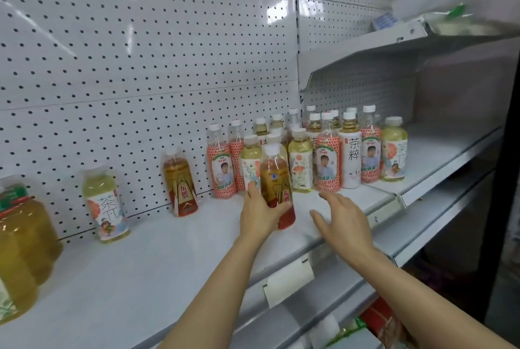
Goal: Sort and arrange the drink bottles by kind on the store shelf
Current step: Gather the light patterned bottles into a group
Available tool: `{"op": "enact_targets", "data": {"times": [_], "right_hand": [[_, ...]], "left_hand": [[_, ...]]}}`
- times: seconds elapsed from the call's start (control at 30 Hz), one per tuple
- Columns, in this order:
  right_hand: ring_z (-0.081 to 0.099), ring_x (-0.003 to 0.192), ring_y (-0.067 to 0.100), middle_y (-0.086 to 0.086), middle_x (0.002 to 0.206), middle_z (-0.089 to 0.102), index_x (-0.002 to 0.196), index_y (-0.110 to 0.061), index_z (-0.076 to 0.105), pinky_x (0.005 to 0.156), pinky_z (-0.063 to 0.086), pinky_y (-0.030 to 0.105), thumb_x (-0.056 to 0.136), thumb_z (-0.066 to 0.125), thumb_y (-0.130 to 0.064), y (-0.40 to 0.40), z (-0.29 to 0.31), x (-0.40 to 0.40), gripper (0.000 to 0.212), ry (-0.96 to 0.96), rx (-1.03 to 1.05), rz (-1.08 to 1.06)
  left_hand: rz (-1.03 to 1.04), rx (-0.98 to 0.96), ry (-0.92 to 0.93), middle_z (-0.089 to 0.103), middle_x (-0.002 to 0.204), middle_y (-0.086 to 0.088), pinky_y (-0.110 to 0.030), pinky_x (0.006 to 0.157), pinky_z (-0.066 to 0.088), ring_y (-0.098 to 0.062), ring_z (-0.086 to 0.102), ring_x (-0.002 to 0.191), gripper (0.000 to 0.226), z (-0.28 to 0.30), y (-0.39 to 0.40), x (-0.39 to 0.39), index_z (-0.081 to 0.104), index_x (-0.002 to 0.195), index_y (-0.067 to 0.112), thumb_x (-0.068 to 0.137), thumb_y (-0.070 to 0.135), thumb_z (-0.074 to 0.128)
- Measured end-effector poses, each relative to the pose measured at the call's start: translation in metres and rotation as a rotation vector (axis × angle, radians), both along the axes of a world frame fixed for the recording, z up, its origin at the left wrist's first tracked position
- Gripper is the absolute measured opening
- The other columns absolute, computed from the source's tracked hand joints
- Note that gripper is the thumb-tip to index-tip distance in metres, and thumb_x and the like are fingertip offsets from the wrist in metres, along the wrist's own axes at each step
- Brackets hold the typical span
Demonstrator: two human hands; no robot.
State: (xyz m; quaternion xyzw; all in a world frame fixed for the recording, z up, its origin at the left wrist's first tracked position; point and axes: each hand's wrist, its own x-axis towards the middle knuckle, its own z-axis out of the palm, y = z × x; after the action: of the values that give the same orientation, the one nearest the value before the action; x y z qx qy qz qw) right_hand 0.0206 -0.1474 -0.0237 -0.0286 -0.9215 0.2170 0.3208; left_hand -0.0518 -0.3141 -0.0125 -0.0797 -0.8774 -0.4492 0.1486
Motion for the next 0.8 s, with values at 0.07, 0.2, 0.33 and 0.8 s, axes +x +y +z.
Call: {"op": "enact_targets", "data": {"times": [0.07,0.2,0.33,0.8], "right_hand": [[0.052,0.123,0.021,0.000,0.135,0.057,0.136,-0.019,0.050,0.097,0.043,0.034,0.092,0.058,-0.041,-0.004,0.005,-0.016,0.050,0.021,-0.020,0.056],[0.050,0.125,0.019,-0.001,0.136,0.056,0.137,-0.020,0.049,0.098,0.044,0.034,0.093,0.056,-0.044,-0.012,0.013,-0.045,0.051,0.040,-0.055,0.150],[0.051,0.122,0.020,0.000,0.133,0.057,0.136,-0.019,0.051,0.097,0.045,0.035,0.092,0.057,-0.043,-0.017,0.009,-0.066,0.050,0.046,-0.023,0.198],[0.057,0.110,0.025,0.007,0.123,0.061,0.131,-0.012,0.051,0.082,0.047,0.034,0.091,0.061,-0.036,0.003,0.018,-0.130,0.047,0.038,0.058,0.288]], "left_hand": [[-0.018,0.006,-0.001,0.055,0.130,-0.003,-0.046,0.094,0.054,-0.024,0.058,0.118,0.091,0.000,0.003,-0.014,0.037,0.135,0.017,0.065,0.054,0.083],[-0.053,0.034,0.005,0.061,0.119,-0.001,-0.032,0.087,0.053,-0.019,0.060,0.107,0.078,0.004,0.006,-0.029,0.046,0.123,0.012,0.066,0.044,0.088],[-0.072,0.129,-0.002,0.066,0.116,0.003,-0.033,0.088,0.054,-0.014,0.063,0.104,0.075,0.009,-0.010,-0.034,0.052,0.122,0.017,0.062,0.034,0.092],[0.346,0.230,-0.095,0.068,0.113,-0.002,-0.044,0.089,0.054,-0.026,0.066,0.104,0.069,0.015,-0.124,-0.059,0.054,0.122,0.018,0.064,0.021,0.091]]}}
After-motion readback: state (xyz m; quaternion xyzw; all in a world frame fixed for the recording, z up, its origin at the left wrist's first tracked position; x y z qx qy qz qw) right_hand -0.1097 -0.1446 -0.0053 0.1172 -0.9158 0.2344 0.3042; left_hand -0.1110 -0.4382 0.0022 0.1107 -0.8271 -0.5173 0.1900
